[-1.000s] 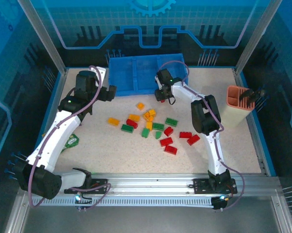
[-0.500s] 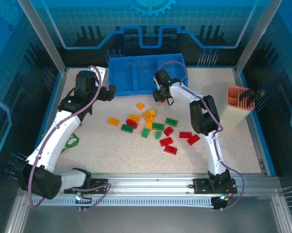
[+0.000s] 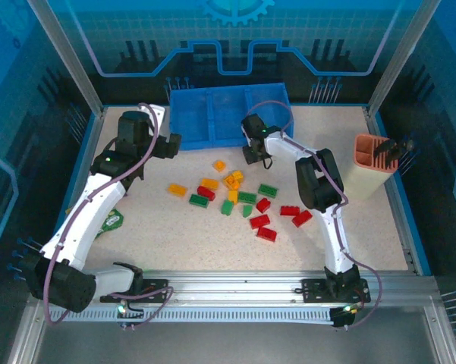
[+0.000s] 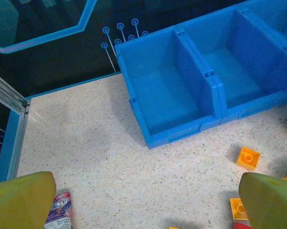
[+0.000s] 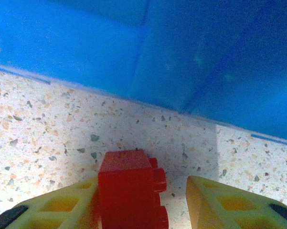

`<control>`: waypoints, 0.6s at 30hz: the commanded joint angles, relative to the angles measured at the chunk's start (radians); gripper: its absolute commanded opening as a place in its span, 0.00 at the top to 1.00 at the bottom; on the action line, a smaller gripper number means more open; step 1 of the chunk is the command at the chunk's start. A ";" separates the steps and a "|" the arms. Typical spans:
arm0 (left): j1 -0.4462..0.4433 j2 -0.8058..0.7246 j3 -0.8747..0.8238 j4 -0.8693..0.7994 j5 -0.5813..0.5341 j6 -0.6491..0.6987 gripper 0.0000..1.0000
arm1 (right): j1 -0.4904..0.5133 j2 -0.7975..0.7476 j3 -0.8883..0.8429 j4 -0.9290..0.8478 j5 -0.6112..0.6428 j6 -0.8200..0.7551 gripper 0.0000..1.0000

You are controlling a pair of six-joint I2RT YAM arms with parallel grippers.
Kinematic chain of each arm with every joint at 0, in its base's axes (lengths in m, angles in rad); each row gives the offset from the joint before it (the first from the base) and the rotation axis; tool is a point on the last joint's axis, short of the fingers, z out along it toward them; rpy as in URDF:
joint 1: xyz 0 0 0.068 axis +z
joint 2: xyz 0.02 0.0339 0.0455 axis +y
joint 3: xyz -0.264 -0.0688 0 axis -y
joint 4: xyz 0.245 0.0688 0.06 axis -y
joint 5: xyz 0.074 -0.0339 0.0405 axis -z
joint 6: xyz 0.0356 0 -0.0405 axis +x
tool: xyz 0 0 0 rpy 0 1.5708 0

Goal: Sort the legos into containers by color
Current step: Pick up the lego from the top-center of the table.

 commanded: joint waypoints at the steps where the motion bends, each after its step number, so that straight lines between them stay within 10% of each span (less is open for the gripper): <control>1: -0.008 -0.027 -0.008 0.026 -0.014 0.011 0.01 | 0.008 0.022 -0.017 -0.023 0.009 0.019 0.53; 18: -0.014 -0.030 -0.020 0.030 -0.027 0.025 0.01 | 0.001 0.041 -0.008 0.020 -0.023 0.010 0.70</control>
